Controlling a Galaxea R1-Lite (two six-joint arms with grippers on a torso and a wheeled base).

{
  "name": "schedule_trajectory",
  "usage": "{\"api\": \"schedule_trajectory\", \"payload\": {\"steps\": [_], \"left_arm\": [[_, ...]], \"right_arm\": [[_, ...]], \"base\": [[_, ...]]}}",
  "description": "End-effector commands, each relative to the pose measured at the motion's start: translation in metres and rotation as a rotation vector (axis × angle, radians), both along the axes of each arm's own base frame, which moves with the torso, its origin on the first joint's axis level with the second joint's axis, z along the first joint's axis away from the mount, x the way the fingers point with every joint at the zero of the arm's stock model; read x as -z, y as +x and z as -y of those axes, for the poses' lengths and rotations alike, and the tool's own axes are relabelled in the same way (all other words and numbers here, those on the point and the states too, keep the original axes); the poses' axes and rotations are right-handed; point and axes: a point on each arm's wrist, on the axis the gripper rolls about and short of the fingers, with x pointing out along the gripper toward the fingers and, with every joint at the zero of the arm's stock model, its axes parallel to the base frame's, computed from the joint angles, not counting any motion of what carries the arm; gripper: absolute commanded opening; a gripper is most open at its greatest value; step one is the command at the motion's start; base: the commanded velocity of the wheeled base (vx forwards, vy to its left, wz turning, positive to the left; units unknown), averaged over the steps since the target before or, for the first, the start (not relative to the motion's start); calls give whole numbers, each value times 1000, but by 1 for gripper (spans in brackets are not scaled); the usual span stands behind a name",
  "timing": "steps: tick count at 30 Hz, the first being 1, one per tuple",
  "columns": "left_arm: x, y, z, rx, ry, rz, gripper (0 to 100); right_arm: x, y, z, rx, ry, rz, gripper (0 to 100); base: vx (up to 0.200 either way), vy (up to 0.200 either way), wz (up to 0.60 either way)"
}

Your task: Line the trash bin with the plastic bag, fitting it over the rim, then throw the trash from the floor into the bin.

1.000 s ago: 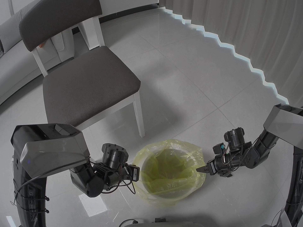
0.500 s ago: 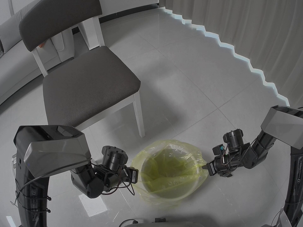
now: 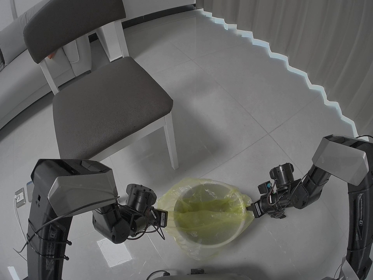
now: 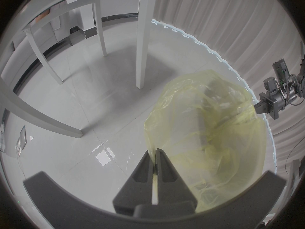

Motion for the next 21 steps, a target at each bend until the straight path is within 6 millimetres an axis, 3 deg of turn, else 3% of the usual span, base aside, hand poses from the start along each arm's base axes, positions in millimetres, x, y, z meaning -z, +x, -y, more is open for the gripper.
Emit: {"api": "schedule_trajectory", "payload": {"steps": [1, 17, 18, 21], "left_arm": [[11, 4, -1, -5, 6, -15, 0], [11, -16, -5, 39, -22, -23, 0], [10, -18, -6, 39, -26, -17, 0], [5, -21, -8, 39, -38, 5, 0]], "right_arm": [[10, 1, -1, -3, -7, -24, 0], [6, -7, 2, -40, -37, -39, 0], [5, -8, 3, -47, -43, -38, 100], [2, -10, 6, -54, -49, -26, 100]], "base": [[0, 0, 0], [0, 0, 0], [0, 0, 0], [0, 0, 0]]}}
